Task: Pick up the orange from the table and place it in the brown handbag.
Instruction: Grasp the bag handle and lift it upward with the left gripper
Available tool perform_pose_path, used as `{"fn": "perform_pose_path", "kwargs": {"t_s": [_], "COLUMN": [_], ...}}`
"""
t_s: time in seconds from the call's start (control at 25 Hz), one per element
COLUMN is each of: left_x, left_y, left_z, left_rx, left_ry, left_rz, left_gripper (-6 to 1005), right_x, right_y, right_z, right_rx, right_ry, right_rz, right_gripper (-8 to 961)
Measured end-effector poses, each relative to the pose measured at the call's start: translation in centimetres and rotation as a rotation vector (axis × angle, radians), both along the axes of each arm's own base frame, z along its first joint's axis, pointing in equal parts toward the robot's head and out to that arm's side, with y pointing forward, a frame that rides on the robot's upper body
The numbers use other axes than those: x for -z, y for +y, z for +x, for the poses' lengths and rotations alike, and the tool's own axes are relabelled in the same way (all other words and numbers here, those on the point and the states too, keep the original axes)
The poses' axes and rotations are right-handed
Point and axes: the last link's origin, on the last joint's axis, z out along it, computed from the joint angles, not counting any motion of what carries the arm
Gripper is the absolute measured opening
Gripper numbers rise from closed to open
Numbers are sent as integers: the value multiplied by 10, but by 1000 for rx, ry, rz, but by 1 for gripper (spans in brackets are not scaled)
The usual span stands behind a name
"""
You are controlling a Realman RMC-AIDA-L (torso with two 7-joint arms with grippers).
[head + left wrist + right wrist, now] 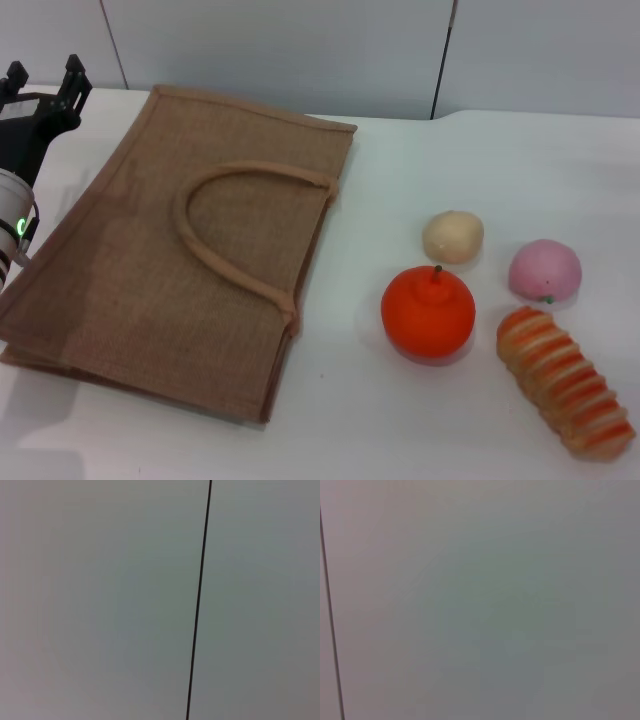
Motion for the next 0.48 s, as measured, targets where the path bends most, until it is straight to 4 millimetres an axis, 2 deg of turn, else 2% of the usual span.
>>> {"fn": "perform_pose_path", "kwargs": {"t_s": [0.48], "left_x": [0], "left_y": [0], "left_z": [0], "left_rx": [0], "left_ry": [0], "left_rz": [0], "left_gripper": [738], "right_x": [0], "right_y": [0], "right_z": [0], "right_rx": [0], "right_ry": [0], "right_rz": [0], "right_gripper": [884]}}
